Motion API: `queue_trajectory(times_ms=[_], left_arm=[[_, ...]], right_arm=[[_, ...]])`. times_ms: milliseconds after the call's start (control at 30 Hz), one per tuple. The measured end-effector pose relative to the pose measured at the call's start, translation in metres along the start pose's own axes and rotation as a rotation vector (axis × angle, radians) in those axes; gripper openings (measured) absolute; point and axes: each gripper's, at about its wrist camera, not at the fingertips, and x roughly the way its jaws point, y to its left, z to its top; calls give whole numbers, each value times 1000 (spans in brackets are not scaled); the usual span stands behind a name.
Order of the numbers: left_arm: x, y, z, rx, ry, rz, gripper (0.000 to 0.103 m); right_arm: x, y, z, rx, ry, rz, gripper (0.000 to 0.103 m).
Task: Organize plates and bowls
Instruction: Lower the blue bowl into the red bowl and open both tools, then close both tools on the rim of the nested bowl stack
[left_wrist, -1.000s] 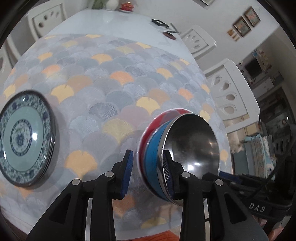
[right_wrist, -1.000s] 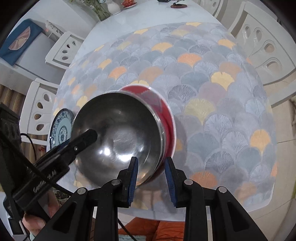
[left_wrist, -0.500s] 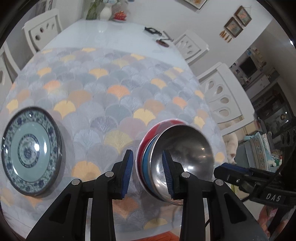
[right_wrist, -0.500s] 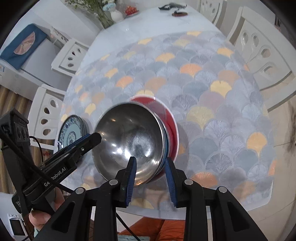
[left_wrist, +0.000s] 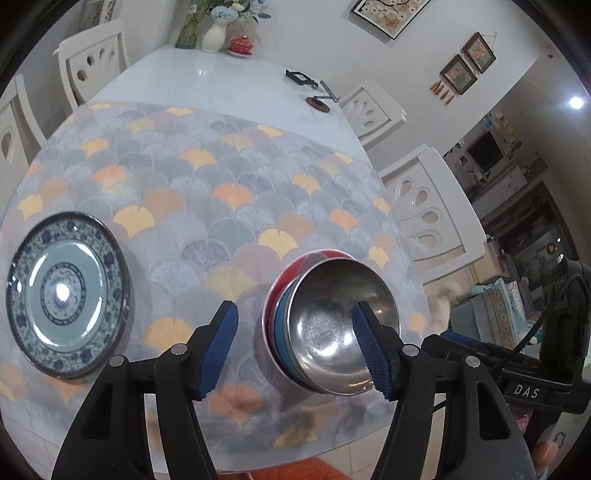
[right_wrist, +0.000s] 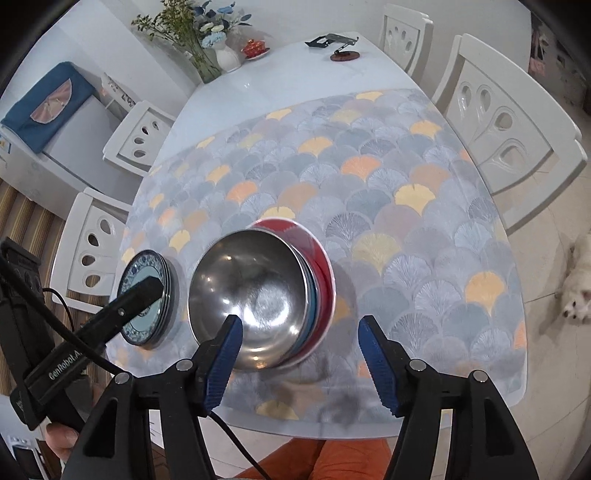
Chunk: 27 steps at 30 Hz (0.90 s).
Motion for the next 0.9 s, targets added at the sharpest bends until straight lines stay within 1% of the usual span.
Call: queue_trajectory(times_ms=[67,100,200,233,300,433,567,667,733,833,900], left_arm=[[7,2,-1,-16,22,-2,65],[12,4,-2,-29,39,-3,68],[30,10,-3,-76,94,-31,69],[36,12,-3,-88,111,-33,69],[52,17,-3,-116,137,-12,69],[75,24,-5,-149,170,18,69],[88,32,-9,-190,173,15,67],[98,38,-11,-229,186,-12,63],[102,40,-13,-245,195,-33,62],[105,40,-15,-261,200,-77,58],[107,39,-15,-273,197,-107,52]], right_arm=[[0,-5,-3,1,-15,-6,80],[2,-7,-3,1,-20,-12,81],[17,-12,2,-9,5,-11,82],[25,-13,5,-15,20,-11,82],[41,-14,10,-26,52,-6,82],[74,-16,19,-47,125,24,82],[95,-18,24,-61,162,45,82],[111,-19,26,-68,199,65,81],[115,-19,27,-78,204,70,81],[122,-21,29,-80,218,97,81],[125,-22,30,-79,226,125,81]])
